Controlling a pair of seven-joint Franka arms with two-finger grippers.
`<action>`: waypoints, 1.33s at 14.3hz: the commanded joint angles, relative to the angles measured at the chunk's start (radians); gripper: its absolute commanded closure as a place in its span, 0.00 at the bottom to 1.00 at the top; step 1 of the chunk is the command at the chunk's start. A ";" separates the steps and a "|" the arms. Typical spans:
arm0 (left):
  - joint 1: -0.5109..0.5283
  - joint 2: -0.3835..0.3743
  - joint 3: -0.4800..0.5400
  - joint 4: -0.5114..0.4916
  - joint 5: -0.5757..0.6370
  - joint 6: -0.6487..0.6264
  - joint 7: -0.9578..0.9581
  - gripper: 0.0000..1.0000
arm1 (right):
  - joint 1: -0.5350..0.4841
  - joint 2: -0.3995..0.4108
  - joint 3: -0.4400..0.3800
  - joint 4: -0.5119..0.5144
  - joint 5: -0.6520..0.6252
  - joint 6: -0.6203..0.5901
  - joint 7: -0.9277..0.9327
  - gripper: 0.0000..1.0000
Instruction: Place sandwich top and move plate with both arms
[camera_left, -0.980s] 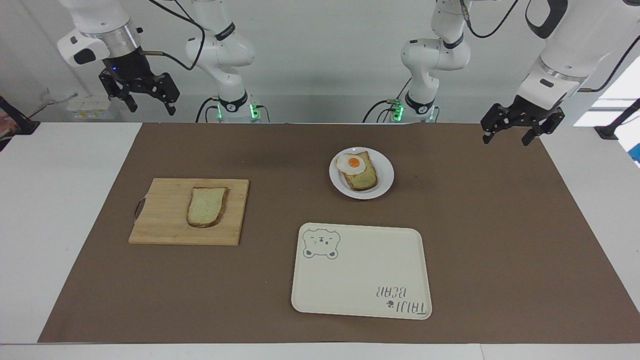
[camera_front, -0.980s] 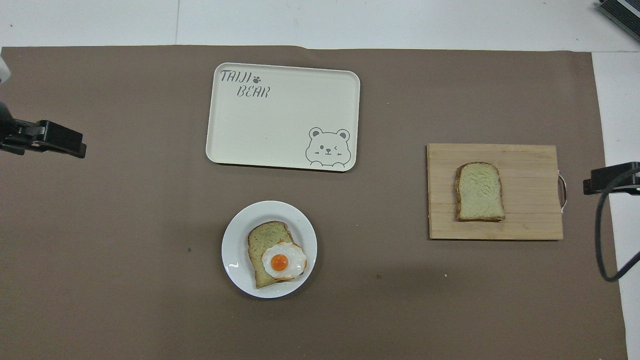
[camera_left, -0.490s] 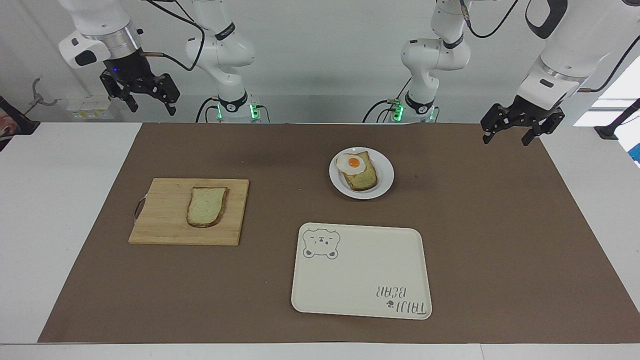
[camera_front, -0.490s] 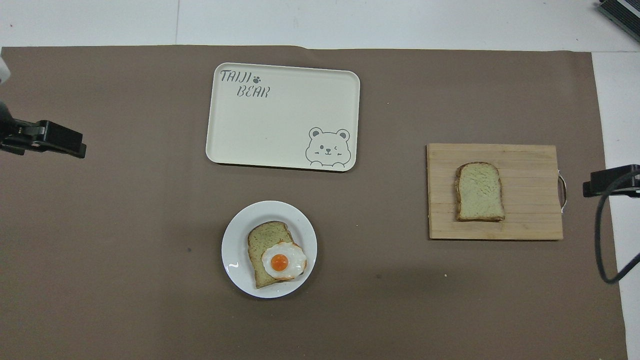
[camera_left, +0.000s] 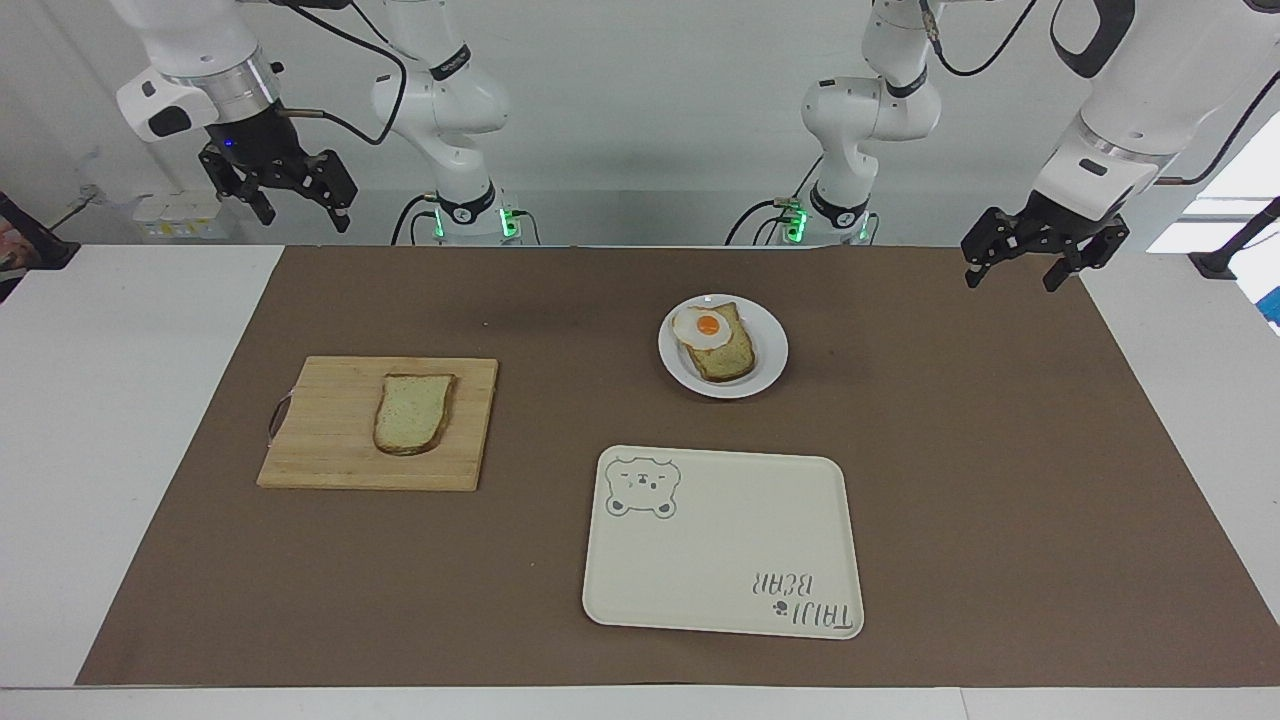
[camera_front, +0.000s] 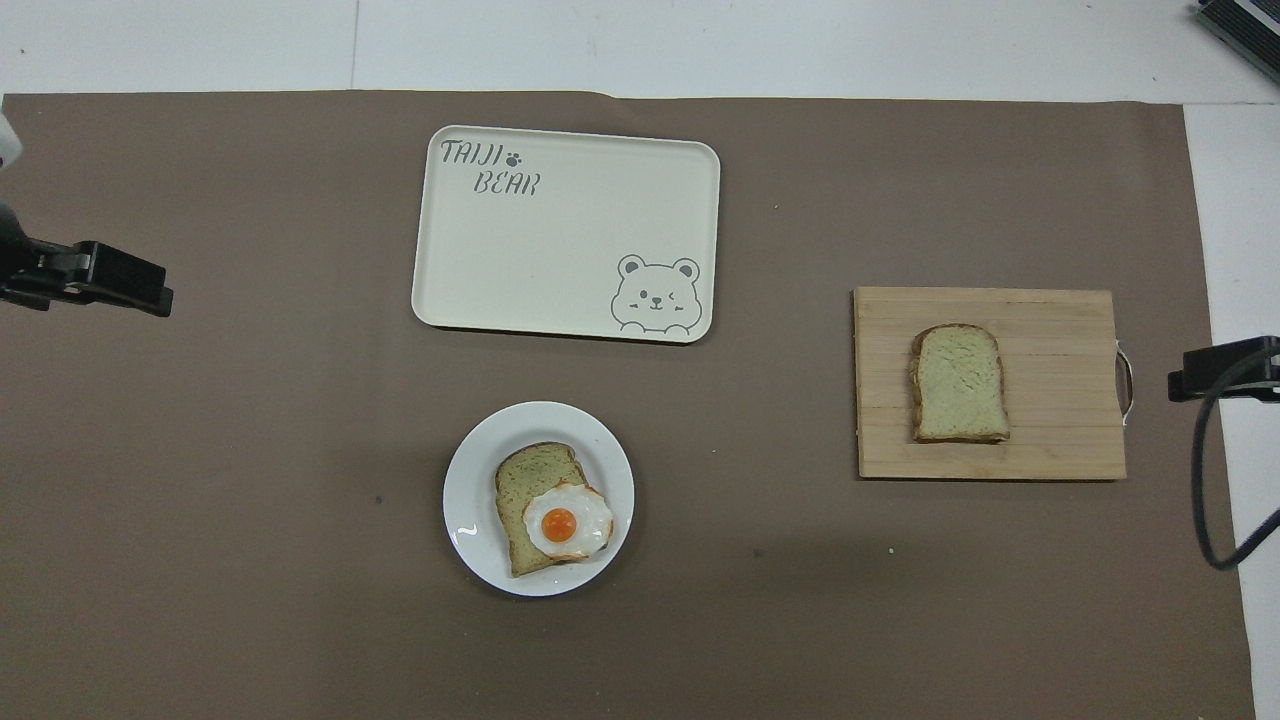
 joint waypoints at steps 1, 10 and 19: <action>0.009 -0.012 -0.005 -0.016 0.009 0.005 -0.006 0.00 | -0.020 -0.027 0.007 -0.033 -0.008 0.013 -0.021 0.00; 0.007 -0.012 -0.005 -0.016 0.009 0.005 -0.006 0.00 | -0.015 -0.025 0.009 -0.034 -0.008 0.038 -0.013 0.00; 0.007 -0.012 -0.005 -0.016 0.009 0.005 -0.006 0.00 | -0.017 -0.025 0.009 -0.034 -0.010 0.036 -0.013 0.00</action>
